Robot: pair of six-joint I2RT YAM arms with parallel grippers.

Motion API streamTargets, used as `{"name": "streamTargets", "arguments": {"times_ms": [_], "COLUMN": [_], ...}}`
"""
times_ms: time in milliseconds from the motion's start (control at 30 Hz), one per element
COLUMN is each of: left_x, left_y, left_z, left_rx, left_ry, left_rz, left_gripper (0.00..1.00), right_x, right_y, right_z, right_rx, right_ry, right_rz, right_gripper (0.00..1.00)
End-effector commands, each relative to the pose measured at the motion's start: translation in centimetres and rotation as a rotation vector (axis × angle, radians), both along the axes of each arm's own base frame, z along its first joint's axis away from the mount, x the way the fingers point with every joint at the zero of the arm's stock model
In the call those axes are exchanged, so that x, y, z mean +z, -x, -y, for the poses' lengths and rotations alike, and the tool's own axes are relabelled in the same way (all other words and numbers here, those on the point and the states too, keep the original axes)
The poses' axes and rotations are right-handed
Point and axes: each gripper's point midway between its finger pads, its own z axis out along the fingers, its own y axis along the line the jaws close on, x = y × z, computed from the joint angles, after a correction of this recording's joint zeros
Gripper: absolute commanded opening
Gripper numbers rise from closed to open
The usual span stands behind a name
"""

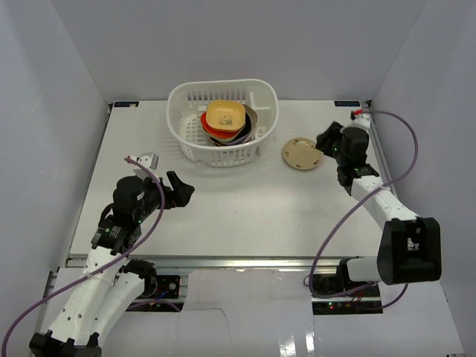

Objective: Place the plates into the plastic bin on the countertop

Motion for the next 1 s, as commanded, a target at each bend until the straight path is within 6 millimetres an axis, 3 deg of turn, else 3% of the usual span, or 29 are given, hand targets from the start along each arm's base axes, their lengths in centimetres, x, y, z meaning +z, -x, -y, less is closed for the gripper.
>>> {"name": "streamTargets", "arguments": {"times_ms": [0, 33, 133, 200, 267, 300, 367, 400, 467, 500, 600, 633, 667, 700, 767, 800, 833, 867, 933, 967], "left_x": [1.1, 0.9, 0.8, 0.8, 0.6, 0.6, 0.7, 0.7, 0.4, 0.3, 0.4, 0.4, 0.3, 0.4, 0.8, 0.9, 1.0, 0.9, 1.0, 1.1], "left_y": [-0.6, -0.6, -0.5, -0.6, -0.7, -0.6, -0.6, -0.7, -0.8, -0.8, -0.9, -0.9, -0.9, -0.9, -0.7, -0.7, -0.8, -0.8, -0.8, -0.8], "left_z": [-0.2, -0.1, 0.2, 0.1, 0.2, 0.2, 0.1, 0.1, 0.1, 0.2, 0.0, -0.1, -0.1, -0.2, -0.2, -0.2, -0.3, -0.3, -0.1, -0.1], "left_rx": [0.007, 0.001, -0.012, -0.010, -0.012, -0.017, -0.011, -0.010, -0.009, -0.012, -0.003, 0.003, 0.004, 0.004, 0.005, 0.008, 0.012, 0.013, 0.001, -0.002], "left_ry": [-0.015, -0.016, -0.013, -0.015, -0.019, -0.018, -0.019, -0.020, -0.026, -0.026, -0.030, -0.032, -0.033, -0.033, -0.026, -0.026, -0.028, -0.031, -0.028, -0.029], "left_rz": [0.051, 0.047, 0.045, 0.046, 0.038, 0.039, 0.044, 0.043, 0.033, 0.029, 0.034, 0.034, 0.034, 0.036, 0.051, 0.056, 0.058, 0.053, 0.056, 0.060], "left_gripper": [0.98, 0.98, 0.98, 0.98, 0.98, 0.98, 0.98, 0.98, 0.98, 0.98, 0.98, 0.98, 0.98, 0.98, 0.98, 0.98, 0.98, 0.98, 0.98, 0.98], "right_x": [-9.2, -11.1, -14.2, -16.5, -17.1, -18.8, -19.0, -20.4, -20.3, -21.3, -21.0, -19.4, -19.7, -16.8, -13.2, -8.9, -6.4, -1.3, 3.8, 5.8], "right_y": [1.5, 1.6, 1.8, 1.8, 1.1, 0.9, -0.5, -0.7, -2.1, -2.4, -3.2, -3.3, -3.1, -3.1, -2.8, -2.0, -1.6, -0.5, 0.3, 0.7], "right_z": [2.8, 4.3, 4.8, 5.2, 5.6, 5.6, 5.5, 5.5, 5.4, 5.5, 5.5, 5.6, 5.8, 6.1, 6.4, 6.4, 6.3, 5.8, 4.4, 2.6], "right_rx": [-0.090, -0.124, -0.120, -0.143, -0.167, -0.184, -0.215, -0.234, -0.256, -0.274, -0.281, -0.268, -0.278, -0.257, -0.231, -0.186, -0.163, -0.105, -0.026, 0.026], "right_ry": [-0.293, -0.311, -0.368, -0.401, -0.467, -0.486, -0.554, -0.569, -0.630, -0.639, -0.671, -0.668, -0.665, -0.648, -0.620, -0.589, -0.577, -0.568, -0.495, -0.458], "right_rz": [-0.159, -0.199, -0.264, -0.312, -0.309, -0.348, -0.352, -0.378, -0.371, -0.394, -0.392, -0.351, -0.350, -0.275, -0.185, -0.083, -0.029, 0.080, 0.174, 0.199], "right_gripper": [0.53, 0.55, 0.67, 0.69, 0.70, 0.69, 0.61, 0.58, 0.47, 0.44, 0.15, 0.09, 0.08, 0.08, 0.08, 0.08, 0.08, 0.08, 0.08, 0.08]}}
